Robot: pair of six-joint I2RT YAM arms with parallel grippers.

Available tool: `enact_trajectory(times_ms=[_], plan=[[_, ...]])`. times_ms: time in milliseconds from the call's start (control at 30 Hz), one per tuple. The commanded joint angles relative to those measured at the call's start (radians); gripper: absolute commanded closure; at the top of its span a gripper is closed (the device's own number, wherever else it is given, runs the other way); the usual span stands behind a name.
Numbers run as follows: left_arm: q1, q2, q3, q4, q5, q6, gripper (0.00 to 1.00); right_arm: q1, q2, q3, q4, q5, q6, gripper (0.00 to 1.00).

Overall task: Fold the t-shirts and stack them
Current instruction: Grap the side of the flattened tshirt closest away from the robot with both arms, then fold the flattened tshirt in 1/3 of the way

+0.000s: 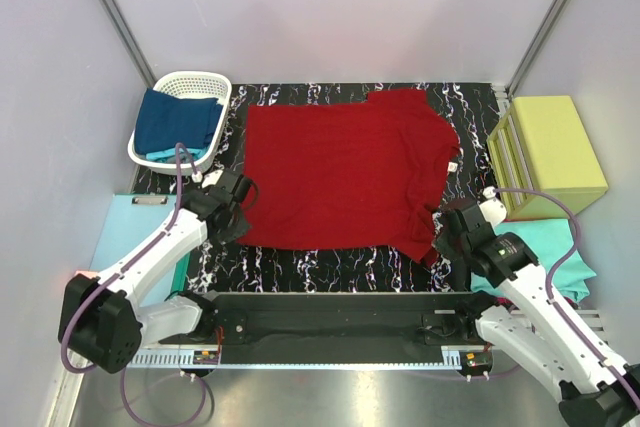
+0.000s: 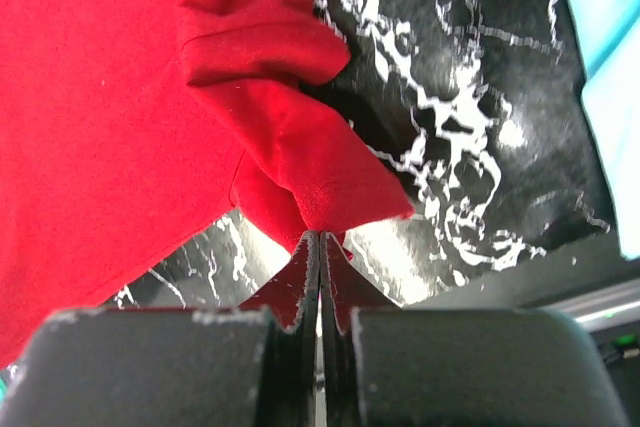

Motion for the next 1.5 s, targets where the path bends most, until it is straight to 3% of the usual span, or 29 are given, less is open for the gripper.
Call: enact_trajectory(times_ms=[0,300,900,1467], plan=[[0.023,0.004,0.034,-0.012,-0.014,0.006,1.0,0.049,-0.028,0.0,-0.07,0.012,0.103,1.0],[0.04,-0.049,0.077,-0.05,-0.036,0.018,1.0,0.055,-0.074,0.098,-0.118,0.131,0.119,1.0],[0.21,0.0,0.19,-0.028,-0.03,0.113,1.0,0.046,0.186,0.272,0.077,0.308,0.018,1.0],[0.287,0.151,0.307,0.006,-0.048,0.112,1.0,-0.22,0.321,0.344,0.269,0.228,-0.164,1.0]])
